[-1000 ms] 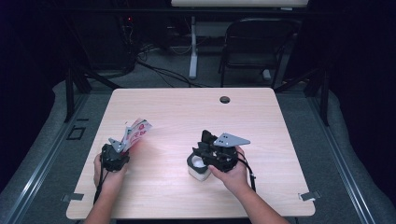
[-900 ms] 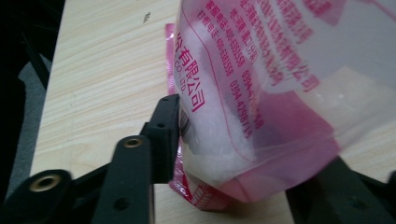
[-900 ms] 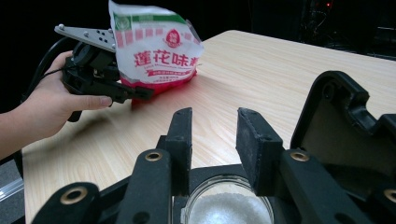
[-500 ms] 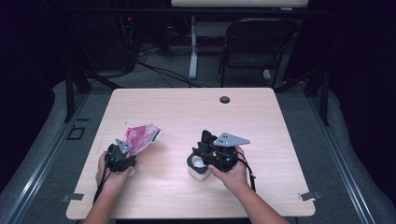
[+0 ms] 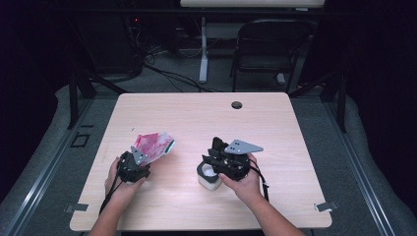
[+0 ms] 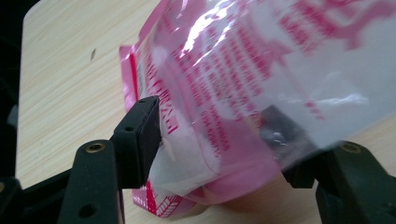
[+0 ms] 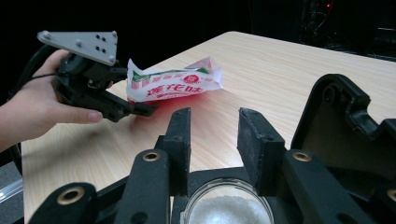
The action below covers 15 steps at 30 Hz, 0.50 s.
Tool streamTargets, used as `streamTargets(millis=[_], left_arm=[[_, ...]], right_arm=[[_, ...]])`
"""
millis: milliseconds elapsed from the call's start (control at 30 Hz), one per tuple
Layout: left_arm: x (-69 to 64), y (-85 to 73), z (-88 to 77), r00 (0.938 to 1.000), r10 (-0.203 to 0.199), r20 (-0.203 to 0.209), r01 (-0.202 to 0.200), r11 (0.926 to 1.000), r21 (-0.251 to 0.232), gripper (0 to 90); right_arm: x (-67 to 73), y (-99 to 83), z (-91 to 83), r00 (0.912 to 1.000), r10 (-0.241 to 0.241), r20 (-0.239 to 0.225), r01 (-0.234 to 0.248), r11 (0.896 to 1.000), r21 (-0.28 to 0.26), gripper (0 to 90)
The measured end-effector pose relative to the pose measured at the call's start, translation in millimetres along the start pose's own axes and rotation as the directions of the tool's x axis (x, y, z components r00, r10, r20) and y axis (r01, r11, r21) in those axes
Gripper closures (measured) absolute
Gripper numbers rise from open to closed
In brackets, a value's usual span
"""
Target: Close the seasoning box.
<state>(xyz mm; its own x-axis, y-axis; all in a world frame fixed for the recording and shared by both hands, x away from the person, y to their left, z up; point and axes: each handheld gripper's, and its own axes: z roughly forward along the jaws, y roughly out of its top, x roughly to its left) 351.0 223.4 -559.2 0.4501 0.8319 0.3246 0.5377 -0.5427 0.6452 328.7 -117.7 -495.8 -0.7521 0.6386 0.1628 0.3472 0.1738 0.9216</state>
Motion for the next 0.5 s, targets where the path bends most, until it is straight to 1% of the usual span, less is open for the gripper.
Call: streamTargets(millis=[67,133,200,300,433,500], left_arm=[[0.1,2.7,-3.5,0.9998,0.003,0.018,-0.003,0.9998,-0.022,38.6],[0.4,5.3,-6.0,0.9986,0.000,0.052,0.002,0.9994,-0.033,38.2],[-0.9,8.1,-7.9,0.9957,-0.002,0.093,0.007,0.9990,-0.044,37.1],[-5.5,12.1,-9.5,0.9911,-0.003,0.133,0.012,0.9980,-0.063,37.1],[-14.4,16.5,-9.7,0.9871,0.018,0.159,-0.006,0.9973,-0.072,37.1],[-18.8,18.0,-9.3,0.9844,0.021,0.175,-0.006,0.9964,-0.084,37.1]], right_arm=[[0.1,0.2,0.2,1.0000,0.000,0.000,0.000,1.000,0.000,65.1],[0.2,0.3,0.3,1.0000,0.001,-0.002,-0.001,1.000,-0.003,65.1],[0.1,0.5,0.0,1.0000,0.003,-0.001,-0.003,1.000,-0.003,65.0],[-0.2,0.8,-0.4,1.0000,0.004,-0.002,-0.004,1.000,-0.006,64.8],[0.2,0.7,-0.1,1.0000,0.007,-0.005,-0.007,1.000,-0.006,64.3],[0.3,0.8,0.0,1.0000,0.005,-0.008,-0.005,1.000,-0.002,64.1]])
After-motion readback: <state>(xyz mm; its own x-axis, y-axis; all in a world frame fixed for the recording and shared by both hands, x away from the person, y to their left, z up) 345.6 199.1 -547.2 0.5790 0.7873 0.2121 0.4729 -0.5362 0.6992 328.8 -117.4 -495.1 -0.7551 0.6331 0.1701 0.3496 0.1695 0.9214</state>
